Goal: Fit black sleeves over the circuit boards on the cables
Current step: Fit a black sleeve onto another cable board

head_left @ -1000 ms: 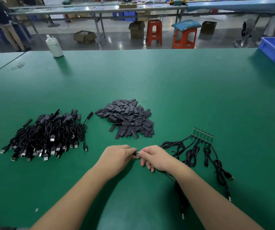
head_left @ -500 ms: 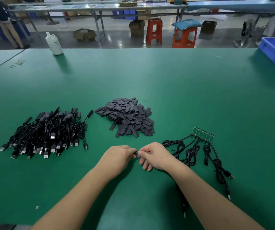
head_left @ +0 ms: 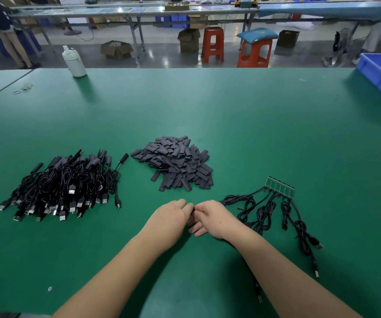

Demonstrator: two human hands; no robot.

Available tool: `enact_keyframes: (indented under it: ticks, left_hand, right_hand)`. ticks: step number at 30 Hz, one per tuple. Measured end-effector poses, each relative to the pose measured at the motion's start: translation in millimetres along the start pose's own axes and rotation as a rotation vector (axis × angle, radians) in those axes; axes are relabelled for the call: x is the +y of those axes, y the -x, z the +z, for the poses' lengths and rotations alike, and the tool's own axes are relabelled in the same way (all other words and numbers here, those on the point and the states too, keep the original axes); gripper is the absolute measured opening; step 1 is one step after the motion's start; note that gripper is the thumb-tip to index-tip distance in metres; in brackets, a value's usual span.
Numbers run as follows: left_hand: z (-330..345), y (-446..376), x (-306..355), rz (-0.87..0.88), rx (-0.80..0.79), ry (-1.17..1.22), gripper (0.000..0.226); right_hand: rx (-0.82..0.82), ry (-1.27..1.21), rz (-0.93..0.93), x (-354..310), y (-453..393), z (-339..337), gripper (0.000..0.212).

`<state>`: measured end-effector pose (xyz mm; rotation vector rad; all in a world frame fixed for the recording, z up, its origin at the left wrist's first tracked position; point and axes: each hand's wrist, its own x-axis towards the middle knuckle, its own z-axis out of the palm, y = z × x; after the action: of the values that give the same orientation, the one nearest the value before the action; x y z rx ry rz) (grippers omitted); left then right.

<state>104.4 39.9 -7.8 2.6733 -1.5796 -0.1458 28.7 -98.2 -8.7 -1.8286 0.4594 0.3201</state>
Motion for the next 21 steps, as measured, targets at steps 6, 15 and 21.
enact_keyframes:
  ticks: [6, 15, 21]
  left_hand:
    - [-7, -2, 6, -0.027, -0.05, -0.038, 0.042]
    - [-4, -1, 7, -0.031, -0.021, -0.055, 0.037]
    - [-1, -1, 10, -0.332, 0.407, 0.779, 0.053]
  right_hand:
    - [0.089, 0.022, -0.027, 2, 1, 0, 0.027]
    - [0.085, 0.02, -0.018, -5, 4, -1, 0.03]
    - [0.186, -0.248, -0.017, -20, -3, -14, 0.026]
